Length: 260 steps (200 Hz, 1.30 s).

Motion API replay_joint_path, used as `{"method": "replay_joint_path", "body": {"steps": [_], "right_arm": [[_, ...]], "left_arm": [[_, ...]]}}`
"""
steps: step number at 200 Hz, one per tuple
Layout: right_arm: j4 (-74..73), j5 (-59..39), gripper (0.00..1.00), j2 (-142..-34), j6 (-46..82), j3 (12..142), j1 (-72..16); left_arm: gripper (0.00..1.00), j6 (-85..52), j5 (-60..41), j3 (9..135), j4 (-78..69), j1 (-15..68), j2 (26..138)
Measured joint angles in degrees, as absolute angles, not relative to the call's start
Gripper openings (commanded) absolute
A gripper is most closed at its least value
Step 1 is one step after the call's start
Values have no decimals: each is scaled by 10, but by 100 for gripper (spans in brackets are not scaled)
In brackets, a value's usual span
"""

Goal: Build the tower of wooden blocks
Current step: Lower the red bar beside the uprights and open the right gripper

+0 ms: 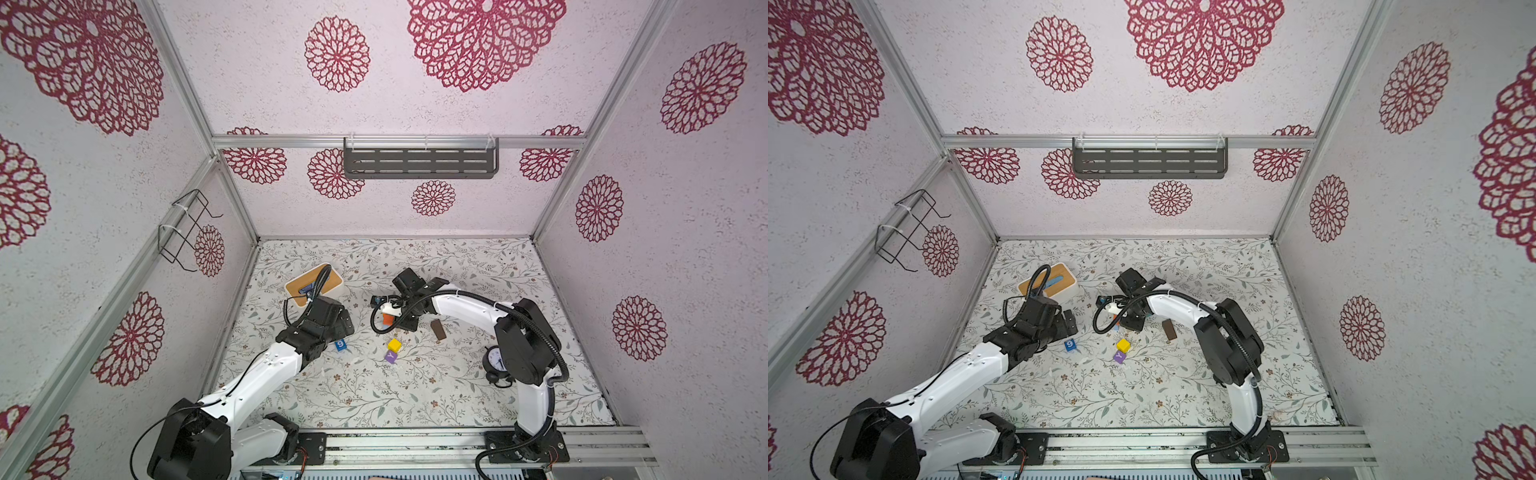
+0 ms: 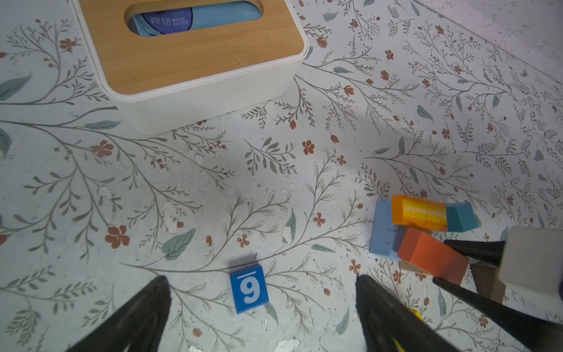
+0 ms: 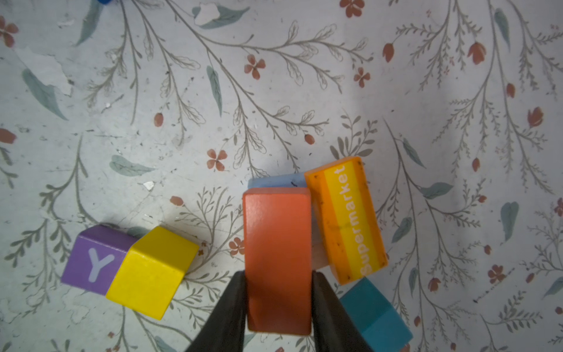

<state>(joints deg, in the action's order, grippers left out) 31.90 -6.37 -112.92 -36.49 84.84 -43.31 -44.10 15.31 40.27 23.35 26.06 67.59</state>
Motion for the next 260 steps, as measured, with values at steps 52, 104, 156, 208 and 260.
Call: {"method": "replay_joint_path", "body": {"steps": [52, 104, 156, 208, 260], "right_arm": [[319, -60, 42, -1129, -365, 848, -435], [318, -58, 43, -1129, -364, 848, -438], [318, -80, 39, -1113, -321, 852, -439], [292, -89, 0, -1031, -178, 837, -426], [229, -125, 0, -941, 12, 704, -349]], "left_arm": [[97, -439, 151, 406, 234, 261, 676], [97, -439, 147, 410, 234, 261, 676], [100, -431, 139, 420, 237, 260, 676], [54, -423, 110, 458, 232, 254, 705], [20, -424, 70, 473, 216, 253, 771]]}}
